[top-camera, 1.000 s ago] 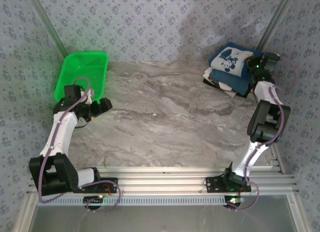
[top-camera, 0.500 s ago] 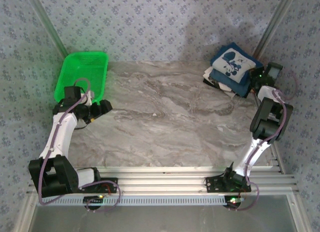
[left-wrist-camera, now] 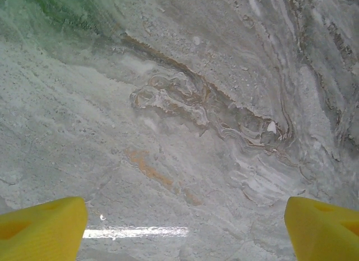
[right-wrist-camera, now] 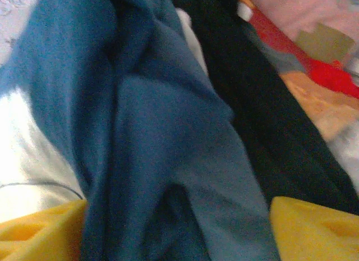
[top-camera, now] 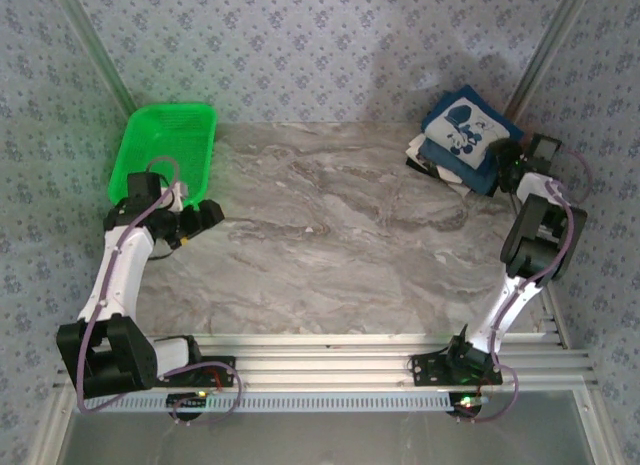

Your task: Fold and stack the t-shirts

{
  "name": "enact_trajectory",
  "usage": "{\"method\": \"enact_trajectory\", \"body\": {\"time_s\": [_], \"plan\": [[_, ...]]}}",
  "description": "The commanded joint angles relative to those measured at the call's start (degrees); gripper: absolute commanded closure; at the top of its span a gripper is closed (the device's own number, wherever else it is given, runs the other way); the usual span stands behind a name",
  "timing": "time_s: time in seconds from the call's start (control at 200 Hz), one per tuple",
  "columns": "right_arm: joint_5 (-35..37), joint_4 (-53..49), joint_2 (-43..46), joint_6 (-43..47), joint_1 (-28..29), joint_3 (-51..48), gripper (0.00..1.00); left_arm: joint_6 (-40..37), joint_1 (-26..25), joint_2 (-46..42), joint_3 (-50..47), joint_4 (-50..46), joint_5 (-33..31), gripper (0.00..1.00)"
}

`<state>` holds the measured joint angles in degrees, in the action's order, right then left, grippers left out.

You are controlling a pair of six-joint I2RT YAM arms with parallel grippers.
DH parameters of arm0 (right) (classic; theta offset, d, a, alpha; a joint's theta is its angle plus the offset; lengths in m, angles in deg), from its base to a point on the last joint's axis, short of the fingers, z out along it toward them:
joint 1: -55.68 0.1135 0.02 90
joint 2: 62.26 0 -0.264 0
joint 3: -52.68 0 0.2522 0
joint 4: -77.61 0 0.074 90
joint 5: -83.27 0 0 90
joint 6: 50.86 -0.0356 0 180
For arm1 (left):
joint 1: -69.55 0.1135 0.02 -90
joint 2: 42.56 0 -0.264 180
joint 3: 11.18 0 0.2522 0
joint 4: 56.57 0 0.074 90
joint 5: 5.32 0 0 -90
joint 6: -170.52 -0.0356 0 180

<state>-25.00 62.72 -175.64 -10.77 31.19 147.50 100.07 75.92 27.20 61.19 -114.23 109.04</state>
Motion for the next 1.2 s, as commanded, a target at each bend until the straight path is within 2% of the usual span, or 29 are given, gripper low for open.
{"method": "enact_trajectory", "body": {"time_s": [0.0, 0.235, 0.39, 0.465, 0.6, 0.655, 0.779, 0.929, 1.049, 1.104, 1.194], "plan": [[2.02, -4.94, 7.74, 4.21, -0.47, -3.93, 0.12, 0.75, 0.35, -1.29, 5.34, -0.58, 1.57, 0.09], [1.18, -11.70, 23.20, 11.07, -0.62, -12.22, 0.03, 2.56, 0.34, -0.67, 9.64, 1.82, 2.74, 0.09], [-2.38, -15.81, 39.06, 15.75, 2.42, -24.55, 0.01, 3.65, 0.33, -1.82, 9.08, 4.71, 2.61, 0.08], [-1.28, -18.21, 47.98, 19.71, 8.13, -30.55, 0.00, 4.00, 0.51, -2.97, 7.09, 8.89, 2.19, 0.08], [11.60, -22.44, 64.06, 25.93, 23.09, -40.22, 0.00, 3.37, 0.94, -3.75, 2.54, 14.99, -4.25, 0.07], [15.94, -22.76, 68.26, 26.17, 27.24, -44.85, 0.00, 1.74, 1.10, -3.97, 0.42, 17.06, -7.91, 0.07], [21.68, -23.21, 71.31, 26.36, 30.96, -50.12, 0.00, -2.27, 1.98, -5.30, -5.54, 21.16, -14.14, 0.05], [33.60, -10.92, 72.70, 33.09, 34.56, -57.55, 0.00, -3.73, 4.00, -4.38, -13.32, 28.02, -20.03, 0.01], [36.20, -1.74, 71.28, 38.45, 33.61, -59.95, 0.00, -4.57, 4.34, -3.64, -19.00, 36.57, -23.90, 0.00], [37.00, 4.98, 69.24, 43.55, 32.32, -61.70, 0.00, -4.87, 4.35, -3.32, -21.28, 40.31, -25.60, 0.00], [38.30, 11.11, 66.83, 44.30, 31.02, -65.15, 0.00, -4.10, 4.31, -3.74, -24.67, 46.61, -25.52, 0.00]]}}
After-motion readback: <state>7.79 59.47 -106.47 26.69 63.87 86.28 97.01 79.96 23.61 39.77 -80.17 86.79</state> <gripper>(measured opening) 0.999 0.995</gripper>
